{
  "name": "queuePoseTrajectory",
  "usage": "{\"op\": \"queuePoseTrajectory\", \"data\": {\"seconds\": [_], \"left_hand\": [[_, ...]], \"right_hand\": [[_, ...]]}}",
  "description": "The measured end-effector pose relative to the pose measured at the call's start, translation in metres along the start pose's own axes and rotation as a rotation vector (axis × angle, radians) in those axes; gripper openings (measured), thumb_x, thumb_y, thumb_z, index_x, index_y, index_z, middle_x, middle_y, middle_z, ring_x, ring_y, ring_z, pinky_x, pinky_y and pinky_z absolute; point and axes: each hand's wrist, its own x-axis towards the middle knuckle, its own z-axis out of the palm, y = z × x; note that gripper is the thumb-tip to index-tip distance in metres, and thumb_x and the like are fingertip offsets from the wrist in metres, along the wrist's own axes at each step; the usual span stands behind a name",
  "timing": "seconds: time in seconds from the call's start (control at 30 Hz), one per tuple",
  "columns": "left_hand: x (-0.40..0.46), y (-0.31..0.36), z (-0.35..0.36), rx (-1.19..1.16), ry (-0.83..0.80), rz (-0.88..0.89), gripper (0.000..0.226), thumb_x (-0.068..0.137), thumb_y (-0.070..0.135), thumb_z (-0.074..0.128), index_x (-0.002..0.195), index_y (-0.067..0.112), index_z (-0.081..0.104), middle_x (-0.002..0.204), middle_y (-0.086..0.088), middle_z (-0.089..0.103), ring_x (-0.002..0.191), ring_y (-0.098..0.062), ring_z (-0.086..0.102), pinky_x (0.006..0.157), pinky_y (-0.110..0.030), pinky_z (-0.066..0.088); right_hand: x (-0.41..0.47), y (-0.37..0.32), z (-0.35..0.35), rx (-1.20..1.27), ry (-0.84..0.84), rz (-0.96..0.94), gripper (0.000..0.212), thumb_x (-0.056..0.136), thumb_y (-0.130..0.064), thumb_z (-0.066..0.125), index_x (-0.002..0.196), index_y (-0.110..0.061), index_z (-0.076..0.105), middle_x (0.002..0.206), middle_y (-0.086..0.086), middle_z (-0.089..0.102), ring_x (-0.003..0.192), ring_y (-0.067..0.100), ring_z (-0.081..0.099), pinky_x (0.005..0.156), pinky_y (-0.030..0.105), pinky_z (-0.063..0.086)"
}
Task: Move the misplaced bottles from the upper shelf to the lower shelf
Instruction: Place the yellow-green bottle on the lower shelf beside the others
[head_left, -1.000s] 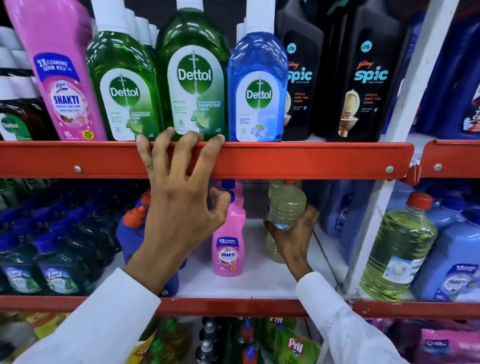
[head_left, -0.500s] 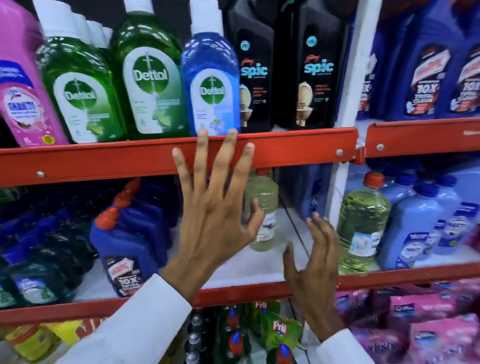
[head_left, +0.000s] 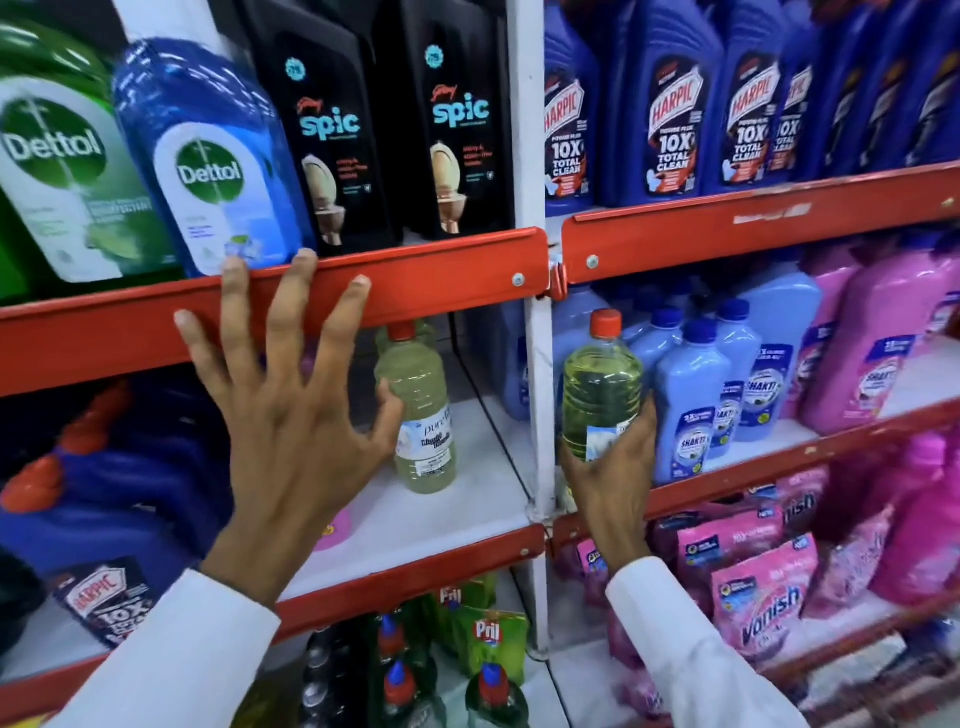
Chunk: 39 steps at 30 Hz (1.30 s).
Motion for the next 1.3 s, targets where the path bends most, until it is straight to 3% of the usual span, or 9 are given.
{"op": "queuePoseTrajectory", "data": {"seconds": [0.2,0.3,0.5,0.63,0.73,0.8,0.97,1.13,1.3], "left_hand": [[0.001,0.0,-0.002,0.015,-0.021,0.002,0.08,0.073,0.034,0.069,0.148,0.024,0.043,0.164,-0.012,0.033,0.155,-0.046,0.017,0.12,-0.076,0.01],[0.001,0.0,-0.002,0.009,-0.025,-0.001,0.078,0.072,0.034,0.069,0.146,0.022,0.045,0.164,-0.012,0.033,0.155,-0.046,0.016,0.121,-0.075,0.009],[0.001,-0.004,-0.007,-0.029,-0.001,-0.007,0.072,0.075,0.038,0.065,0.142,0.022,0.047,0.161,-0.009,0.039,0.154,-0.04,0.023,0.122,-0.072,0.012],[-0.003,-0.021,-0.016,-0.038,0.034,-0.035,0.067,0.079,0.039,0.063,0.142,0.022,0.049,0.158,-0.009,0.043,0.153,-0.035,0.028,0.124,-0.067,0.012],[-0.008,-0.04,-0.024,0.003,0.058,-0.053,0.064,0.082,0.038,0.065,0.143,0.022,0.05,0.158,-0.009,0.043,0.153,-0.036,0.028,0.125,-0.066,0.013],[-0.011,-0.055,-0.03,0.017,0.054,-0.078,0.064,0.083,0.039,0.064,0.142,0.02,0.05,0.158,-0.011,0.043,0.152,-0.036,0.029,0.125,-0.066,0.012],[-0.014,-0.081,-0.038,0.05,0.007,-0.097,0.068,0.082,0.036,0.062,0.146,0.017,0.045,0.158,-0.012,0.041,0.153,-0.035,0.027,0.126,-0.067,0.011],[-0.009,-0.088,-0.041,-0.011,-0.004,-0.06,0.069,0.082,0.031,0.061,0.145,0.01,0.044,0.153,-0.016,0.045,0.147,-0.039,0.034,0.125,-0.065,0.019],[-0.008,-0.089,-0.039,-0.023,-0.001,-0.053,0.071,0.08,0.029,0.063,0.144,0.006,0.044,0.152,-0.018,0.046,0.145,-0.041,0.035,0.12,-0.065,0.027]], "right_hand": [[0.005,-0.004,-0.004,0.156,0.046,0.037,0.098,0.058,-0.018,0.093,0.139,-0.005,0.038,0.128,0.017,0.055,0.112,0.035,0.06,0.095,0.048,0.054],[0.002,-0.015,-0.019,0.235,0.094,0.008,0.098,0.06,-0.016,0.092,0.14,-0.011,0.036,0.13,0.015,0.055,0.112,0.033,0.059,0.096,0.049,0.054],[-0.012,-0.058,-0.057,0.289,0.169,-0.082,0.101,0.059,-0.023,0.096,0.139,-0.008,0.037,0.129,0.015,0.058,0.112,0.028,0.06,0.094,0.034,0.052],[-0.041,-0.084,-0.065,0.375,0.098,-0.137,0.1,0.054,-0.021,0.098,0.135,-0.006,0.041,0.12,0.005,0.06,0.101,0.011,0.058,0.087,0.015,0.05],[-0.065,-0.099,-0.052,0.443,-0.021,-0.129,0.097,0.051,-0.032,0.095,0.131,-0.012,0.043,0.112,0.004,0.064,0.092,0.013,0.063,0.081,0.022,0.053],[-0.076,-0.106,-0.036,0.462,-0.105,-0.126,0.095,0.05,-0.034,0.092,0.13,-0.015,0.044,0.111,0.003,0.065,0.094,0.006,0.064,0.082,0.018,0.052],[-0.09,-0.111,0.015,0.45,-0.25,-0.12,0.092,0.052,-0.015,0.095,0.13,-0.013,0.046,0.11,-0.001,0.063,0.092,-0.013,0.059,0.075,-0.003,0.041],[-0.088,-0.108,0.055,0.4,-0.282,-0.094,0.09,0.054,-0.011,0.094,0.129,-0.007,0.045,0.112,0.006,0.061,0.091,0.017,0.063,0.069,-0.005,0.04],[-0.087,-0.104,0.071,0.35,-0.31,-0.085,0.085,0.052,-0.013,0.093,0.121,-0.022,0.043,0.113,0.005,0.06,0.093,0.02,0.065,0.068,-0.002,0.044]]}}
